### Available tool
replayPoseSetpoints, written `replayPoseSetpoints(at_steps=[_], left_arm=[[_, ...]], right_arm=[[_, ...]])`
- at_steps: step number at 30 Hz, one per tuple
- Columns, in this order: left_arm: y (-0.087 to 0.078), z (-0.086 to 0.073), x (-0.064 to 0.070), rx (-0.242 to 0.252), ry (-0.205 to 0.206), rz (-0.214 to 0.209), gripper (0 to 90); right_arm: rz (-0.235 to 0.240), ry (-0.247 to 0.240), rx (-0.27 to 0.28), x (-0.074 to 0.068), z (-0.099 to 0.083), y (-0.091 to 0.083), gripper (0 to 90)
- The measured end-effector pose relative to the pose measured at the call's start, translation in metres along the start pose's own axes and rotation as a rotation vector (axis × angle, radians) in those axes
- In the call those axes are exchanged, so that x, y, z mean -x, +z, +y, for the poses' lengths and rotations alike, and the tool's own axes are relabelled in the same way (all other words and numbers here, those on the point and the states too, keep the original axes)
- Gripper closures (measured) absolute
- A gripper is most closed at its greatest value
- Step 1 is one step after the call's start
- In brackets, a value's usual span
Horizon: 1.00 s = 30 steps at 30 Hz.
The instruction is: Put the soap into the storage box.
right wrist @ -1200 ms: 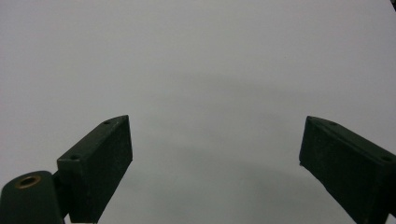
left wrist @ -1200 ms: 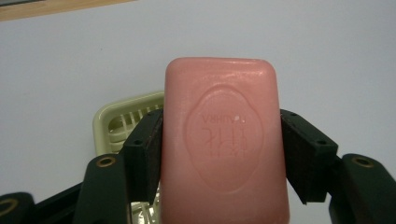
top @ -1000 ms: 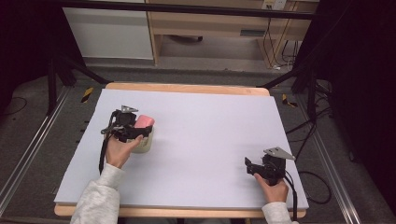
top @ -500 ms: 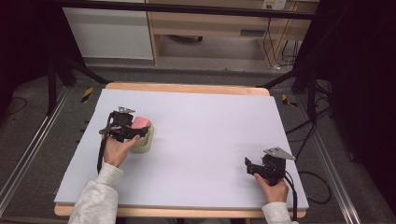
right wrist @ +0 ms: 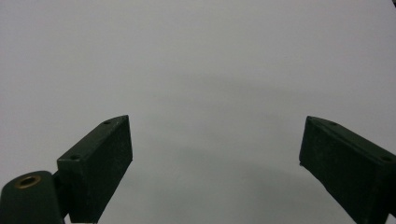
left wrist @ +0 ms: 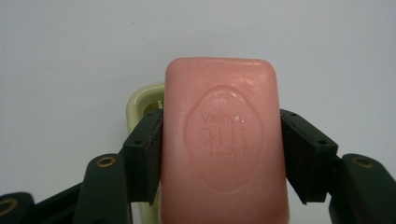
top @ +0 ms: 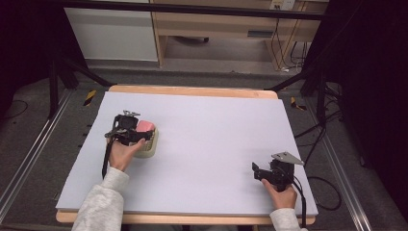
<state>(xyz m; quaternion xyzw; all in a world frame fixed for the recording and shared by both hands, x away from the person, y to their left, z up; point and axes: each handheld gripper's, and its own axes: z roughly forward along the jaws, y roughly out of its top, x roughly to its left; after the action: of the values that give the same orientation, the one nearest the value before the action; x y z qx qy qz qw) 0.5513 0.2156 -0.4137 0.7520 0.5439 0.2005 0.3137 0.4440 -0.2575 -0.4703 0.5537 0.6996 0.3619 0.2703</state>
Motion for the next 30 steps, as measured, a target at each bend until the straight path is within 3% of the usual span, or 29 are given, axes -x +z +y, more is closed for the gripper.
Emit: replayPoseSetpoints(at_steps=[16, 30], left_arm=[[0.008, 0.000, -0.001, -0.011, -0.025, 0.029, 37.2], [0.014, -0.008, -0.003, -0.022, -0.043, 0.025, 37.2]], right_arm=[[0.002, -0.002, 0.001, 0.000, 0.000, 0.000, 9.8], [0.000, -0.004, 0.001, 0.000, 0.000, 0.000, 9.8]])
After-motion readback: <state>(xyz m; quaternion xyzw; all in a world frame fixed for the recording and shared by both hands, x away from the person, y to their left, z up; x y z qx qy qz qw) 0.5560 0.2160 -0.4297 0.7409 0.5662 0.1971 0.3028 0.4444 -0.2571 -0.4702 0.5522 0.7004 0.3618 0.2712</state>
